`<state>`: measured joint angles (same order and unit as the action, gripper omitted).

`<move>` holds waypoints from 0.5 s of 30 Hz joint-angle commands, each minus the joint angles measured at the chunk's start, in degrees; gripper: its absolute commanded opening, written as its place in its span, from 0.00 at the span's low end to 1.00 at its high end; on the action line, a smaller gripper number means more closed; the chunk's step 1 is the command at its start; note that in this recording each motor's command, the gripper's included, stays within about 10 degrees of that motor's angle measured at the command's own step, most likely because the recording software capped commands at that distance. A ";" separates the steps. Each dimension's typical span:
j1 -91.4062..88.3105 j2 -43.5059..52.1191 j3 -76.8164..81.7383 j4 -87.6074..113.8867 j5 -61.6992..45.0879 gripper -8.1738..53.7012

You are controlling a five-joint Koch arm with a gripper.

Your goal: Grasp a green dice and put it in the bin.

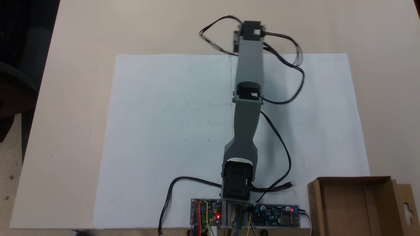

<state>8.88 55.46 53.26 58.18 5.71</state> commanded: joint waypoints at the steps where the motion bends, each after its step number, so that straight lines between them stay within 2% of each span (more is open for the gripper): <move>1: 5.54 7.12 -2.99 0.44 4.13 0.33; 8: 19.07 16.44 -2.99 5.62 3.87 0.33; 15: 35.68 20.04 -2.99 9.23 3.34 0.33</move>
<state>40.78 71.46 53.26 64.07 5.80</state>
